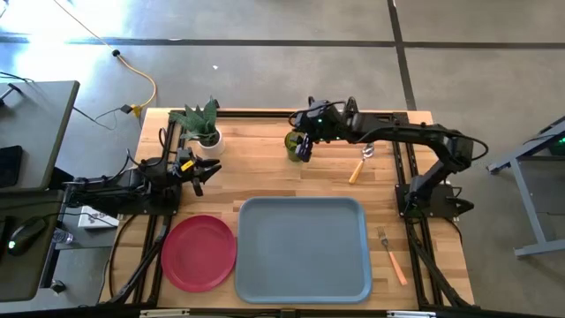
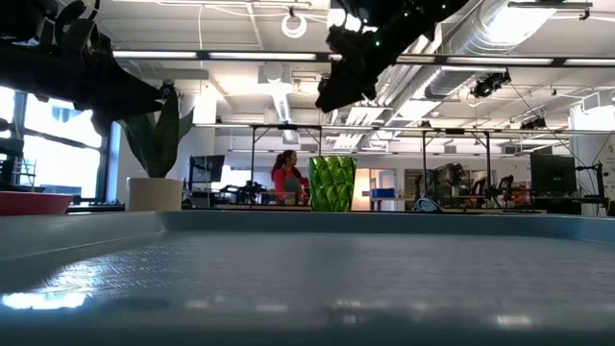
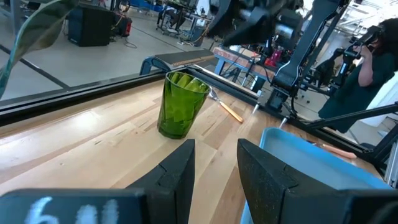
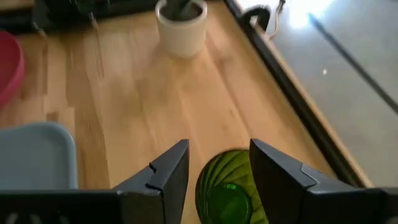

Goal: Pick and place plate/cup/fork/spoon on tray
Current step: Put the green cup on the blue tray

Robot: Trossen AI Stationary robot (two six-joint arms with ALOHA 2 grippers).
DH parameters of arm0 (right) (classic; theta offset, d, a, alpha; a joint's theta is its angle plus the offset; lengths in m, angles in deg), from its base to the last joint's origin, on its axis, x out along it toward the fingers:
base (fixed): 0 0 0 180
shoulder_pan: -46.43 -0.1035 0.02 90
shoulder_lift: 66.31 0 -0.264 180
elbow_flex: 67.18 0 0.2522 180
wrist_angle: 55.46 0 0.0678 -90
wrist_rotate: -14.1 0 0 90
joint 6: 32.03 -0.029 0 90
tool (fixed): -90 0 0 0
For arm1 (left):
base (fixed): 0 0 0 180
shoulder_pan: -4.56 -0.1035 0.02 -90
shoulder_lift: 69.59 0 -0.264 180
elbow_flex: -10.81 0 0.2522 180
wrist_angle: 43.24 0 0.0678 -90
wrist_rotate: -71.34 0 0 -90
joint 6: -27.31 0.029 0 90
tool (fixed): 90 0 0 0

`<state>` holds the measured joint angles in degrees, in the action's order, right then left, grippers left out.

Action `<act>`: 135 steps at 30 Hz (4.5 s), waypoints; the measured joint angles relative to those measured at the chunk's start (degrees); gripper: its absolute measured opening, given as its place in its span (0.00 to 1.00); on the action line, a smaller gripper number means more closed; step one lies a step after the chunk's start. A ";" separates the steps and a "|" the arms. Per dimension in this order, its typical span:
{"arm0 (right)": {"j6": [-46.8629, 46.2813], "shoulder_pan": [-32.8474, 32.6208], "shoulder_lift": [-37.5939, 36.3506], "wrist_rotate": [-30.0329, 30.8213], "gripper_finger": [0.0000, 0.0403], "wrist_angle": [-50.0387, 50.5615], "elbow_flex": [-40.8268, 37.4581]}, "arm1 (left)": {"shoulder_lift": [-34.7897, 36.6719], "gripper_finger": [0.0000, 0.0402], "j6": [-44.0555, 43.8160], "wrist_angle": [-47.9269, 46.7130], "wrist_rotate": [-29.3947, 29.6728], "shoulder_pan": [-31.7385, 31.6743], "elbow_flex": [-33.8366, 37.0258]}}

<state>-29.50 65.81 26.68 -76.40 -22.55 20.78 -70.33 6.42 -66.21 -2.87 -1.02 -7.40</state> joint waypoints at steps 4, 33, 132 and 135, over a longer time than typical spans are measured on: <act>0.34 -0.29 2.31 -1.76 0.40 -0.16 -0.02 | 0.00 0.28 -0.01 0.02 0.00 0.00 0.00; 2.51 -0.93 8.43 0.27 0.40 8.21 -0.05 | -1.03 0.28 0.05 -0.22 0.14 0.00 -0.05; -72.80 -48.26 8.78 24.09 0.00 58.40 15.76 | -1.99 0.28 -0.01 0.02 0.26 0.00 0.02; -75.94 -50.25 8.78 23.75 0.00 58.36 15.60 | -1.99 0.28 -0.03 0.02 0.26 0.00 0.02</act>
<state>-105.45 15.56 35.46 -52.66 35.81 36.37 -72.31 6.39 -66.19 -2.60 -1.02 -7.38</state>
